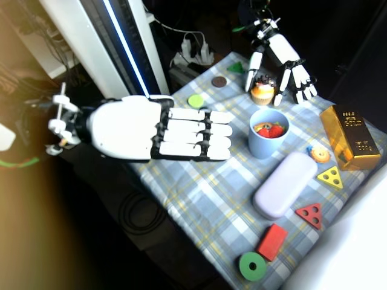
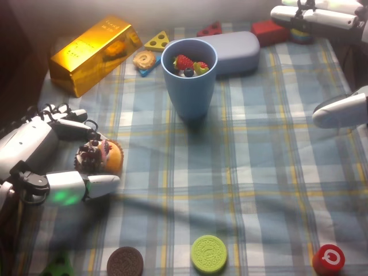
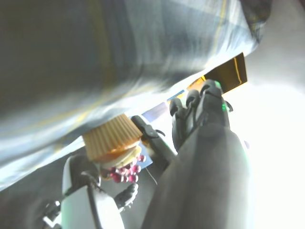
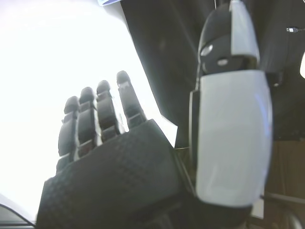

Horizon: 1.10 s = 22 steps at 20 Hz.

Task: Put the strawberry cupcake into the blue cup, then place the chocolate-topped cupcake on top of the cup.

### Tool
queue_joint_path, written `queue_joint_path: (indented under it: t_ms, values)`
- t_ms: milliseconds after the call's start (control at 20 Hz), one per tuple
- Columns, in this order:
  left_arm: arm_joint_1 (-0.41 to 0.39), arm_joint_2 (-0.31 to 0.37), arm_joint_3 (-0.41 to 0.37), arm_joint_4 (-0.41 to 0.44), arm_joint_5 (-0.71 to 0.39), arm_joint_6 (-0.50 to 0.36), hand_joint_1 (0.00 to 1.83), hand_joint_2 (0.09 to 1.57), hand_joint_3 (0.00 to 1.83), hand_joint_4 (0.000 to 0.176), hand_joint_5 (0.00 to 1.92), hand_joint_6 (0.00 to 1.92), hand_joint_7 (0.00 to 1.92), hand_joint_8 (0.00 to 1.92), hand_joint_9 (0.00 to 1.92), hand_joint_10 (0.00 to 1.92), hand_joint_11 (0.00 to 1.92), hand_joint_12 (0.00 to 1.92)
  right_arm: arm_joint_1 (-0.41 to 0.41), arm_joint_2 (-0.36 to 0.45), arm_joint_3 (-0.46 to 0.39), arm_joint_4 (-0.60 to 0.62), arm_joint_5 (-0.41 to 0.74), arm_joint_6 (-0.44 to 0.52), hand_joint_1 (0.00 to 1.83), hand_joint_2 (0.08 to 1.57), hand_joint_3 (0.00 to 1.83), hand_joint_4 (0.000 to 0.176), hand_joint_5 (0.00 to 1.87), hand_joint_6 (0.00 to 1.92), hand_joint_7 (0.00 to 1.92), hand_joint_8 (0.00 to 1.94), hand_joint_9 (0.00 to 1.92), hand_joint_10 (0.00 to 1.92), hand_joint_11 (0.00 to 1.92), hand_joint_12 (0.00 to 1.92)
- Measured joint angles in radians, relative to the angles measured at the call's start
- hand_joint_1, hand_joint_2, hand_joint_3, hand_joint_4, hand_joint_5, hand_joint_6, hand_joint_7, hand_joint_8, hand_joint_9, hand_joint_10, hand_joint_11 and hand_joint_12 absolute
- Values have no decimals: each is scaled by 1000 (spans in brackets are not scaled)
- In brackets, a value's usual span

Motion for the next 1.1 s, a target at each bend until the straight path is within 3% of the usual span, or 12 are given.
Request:
queue_joint_path:
  t_ms: [50,150,200,250,350,500,600,700,750,950,1000,1100]
  values:
    - [-8,14,-11,2,2,2,1024,1086,1,176,1022,900,345,3,135,5,0,0,-4,0,0,5,2,0,99,966,5,25,0,0,4,1,0,0,0,0]
    - [-22,41,-29,10,-5,2,1024,1086,2,176,1021,902,334,3,132,3,0,0,-11,0,0,7,4,0,81,969,4,36,0,0,9,2,0,0,0,0]
    - [-32,52,-31,27,-8,3,1017,1094,1,176,1006,926,343,3,136,2,0,0,-11,0,0,7,1,0,76,971,5,33,0,0,10,2,0,0,0,0]
    - [-37,63,-36,34,-19,2,1026,1085,0,176,1028,890,356,3,137,1,0,0,-11,1,0,8,1,0,77,972,4,49,0,0,6,0,0,0,0,0]
    - [-47,82,-49,50,-27,3,1026,1084,0,176,1032,883,362,4,137,1,0,0,-11,1,0,10,2,0,62,979,6,38,0,0,5,0,0,0,0,0]
    - [-79,98,-48,66,-32,3,1022,1087,1,176,1018,906,375,3,149,3,0,0,-11,1,0,12,2,0,80,992,8,44,0,0,6,0,0,0,0,0]
    - [-115,102,-45,84,-47,2,1007,1104,2,176,979,969,380,1,180,4,0,0,-11,0,1,14,2,0,72,980,1,63,0,0,0,0,0,0,0,0]
    - [-152,102,-31,111,-50,2,1006,1106,1,176,976,973,377,0,180,2,0,0,-11,0,3,18,1,0,74,983,2,69,0,0,0,0,0,0,0,0]
    - [-169,102,-24,113,-48,3,1016,1096,0,176,1002,933,386,2,173,2,0,0,-11,0,3,18,1,0,99,989,3,60,0,0,0,0,0,0,0,0]
    - [-261,98,16,160,-8,3,1013,1099,3,176,991,950,357,2,135,0,0,0,-11,-3,5,18,2,0,86,978,0,71,0,0,0,0,0,0,0,0]
    - [-282,84,30,171,8,3,1012,1101,3,176,985,959,363,5,138,4,0,0,-11,-4,5,18,0,0,90,983,1,54,0,0,3,1,0,0,0,0]
    - [-317,58,51,192,43,3,1022,1095,0,176,999,938,376,7,149,7,0,0,-11,-4,5,18,1,0,77,976,0,58,0,0,4,0,0,0,0,0]
